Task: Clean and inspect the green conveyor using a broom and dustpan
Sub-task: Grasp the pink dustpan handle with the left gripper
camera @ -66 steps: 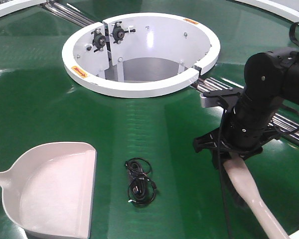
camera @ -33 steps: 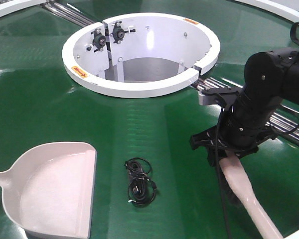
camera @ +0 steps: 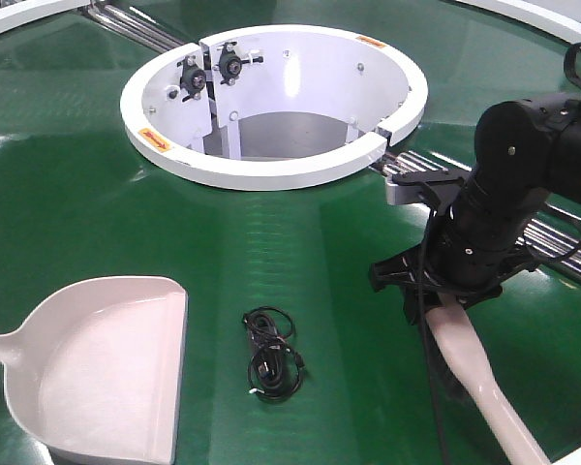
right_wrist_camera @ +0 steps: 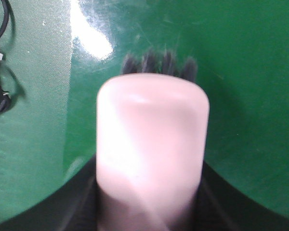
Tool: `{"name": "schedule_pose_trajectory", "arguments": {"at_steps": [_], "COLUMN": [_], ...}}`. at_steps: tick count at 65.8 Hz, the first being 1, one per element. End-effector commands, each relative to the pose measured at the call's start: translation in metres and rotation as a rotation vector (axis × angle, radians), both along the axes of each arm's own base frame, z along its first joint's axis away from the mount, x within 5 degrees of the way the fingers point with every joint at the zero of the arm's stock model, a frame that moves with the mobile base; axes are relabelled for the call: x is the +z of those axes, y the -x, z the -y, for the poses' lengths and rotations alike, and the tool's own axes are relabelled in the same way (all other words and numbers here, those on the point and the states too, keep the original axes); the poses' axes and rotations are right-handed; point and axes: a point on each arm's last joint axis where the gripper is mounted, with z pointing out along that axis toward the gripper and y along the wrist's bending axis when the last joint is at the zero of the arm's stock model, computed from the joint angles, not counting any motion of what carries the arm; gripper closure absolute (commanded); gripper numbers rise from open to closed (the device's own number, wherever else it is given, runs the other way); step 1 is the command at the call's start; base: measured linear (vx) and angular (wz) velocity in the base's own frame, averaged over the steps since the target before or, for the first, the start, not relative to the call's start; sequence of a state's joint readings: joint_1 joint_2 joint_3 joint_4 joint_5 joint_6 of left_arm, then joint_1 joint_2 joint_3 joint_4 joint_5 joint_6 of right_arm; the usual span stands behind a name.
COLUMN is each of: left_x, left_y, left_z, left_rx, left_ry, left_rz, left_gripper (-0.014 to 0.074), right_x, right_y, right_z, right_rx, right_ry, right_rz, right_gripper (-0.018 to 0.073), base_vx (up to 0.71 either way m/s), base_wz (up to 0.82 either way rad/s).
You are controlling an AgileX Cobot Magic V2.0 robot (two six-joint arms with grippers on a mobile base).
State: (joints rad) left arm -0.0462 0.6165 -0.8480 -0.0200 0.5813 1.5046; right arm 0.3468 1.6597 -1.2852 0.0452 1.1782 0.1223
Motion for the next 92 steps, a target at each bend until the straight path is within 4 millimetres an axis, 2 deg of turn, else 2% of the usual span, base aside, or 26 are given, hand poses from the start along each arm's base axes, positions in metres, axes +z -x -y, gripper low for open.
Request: {"name": "schedule_pose_trajectory", "arguments": {"at_steps": [1,6,36,44,48,54,64,81,92], "left_x": [0.016,0.016,0.009,0.013,0.015,0.013,-0.002,-0.048,-0.067], "left_y": [-0.001,-0.001,-0.001,-0.007,-0.013,-0.025,-0.048,-0.084,-0.106], "left_z": [0.001,0.001,0.001,0.0,0.0,-0.003,-0.006,-0.018,-0.023], "left_rx": [-0.057,-0.066,-0.074,-0.037,-0.021,0.004,0.027,0.254,0.31], "left_ry": [-0.209,-0.248,-0.236,-0.147,-0.104,-0.131,-0.186,-0.163,-0.213], "left_rz": [0.11,0.112,0.043,-0.004,-0.06,-0.192,-0.465,-0.905,-0.988], "left_gripper": [0.0028,0.0028,0.0028,0.0028,0.0028,0.0028,0.0028,0.0028,0.0028], "right_x": [0.022,0.022,0.022,0.022,0.022,0.022,0.022,0.022,0.022], "right_y": [0.002,0.002,0.002,0.001,0.001,0.001,0.001,0.001,0.001], "right_z": [0.001,0.001,0.001,0.001,0.001,0.001,0.001,0.001,0.001], "right_rx": [0.0,0.0,0.0,0.0,0.0,0.0,0.0,0.0,0.0], "right_ry": [-0.03,-0.03,-0.03,-0.031,-0.032,-0.032,-0.032,-0.032,-0.031], "right_rz": [0.075,0.075,0.075,0.077,0.078,0.078,0.078,0.078,0.077], "right_gripper": [0.0565,0.0565,0.0565,0.0565,0.0565,0.0565,0.0565,0.0565,0.0565], "base_vx": [0.0,0.0,0.0,0.0,0.0,0.0,0.0,0.0,0.0], "base_wz": [0.0,0.0,0.0,0.0,0.0,0.0,0.0,0.0,0.0]}}
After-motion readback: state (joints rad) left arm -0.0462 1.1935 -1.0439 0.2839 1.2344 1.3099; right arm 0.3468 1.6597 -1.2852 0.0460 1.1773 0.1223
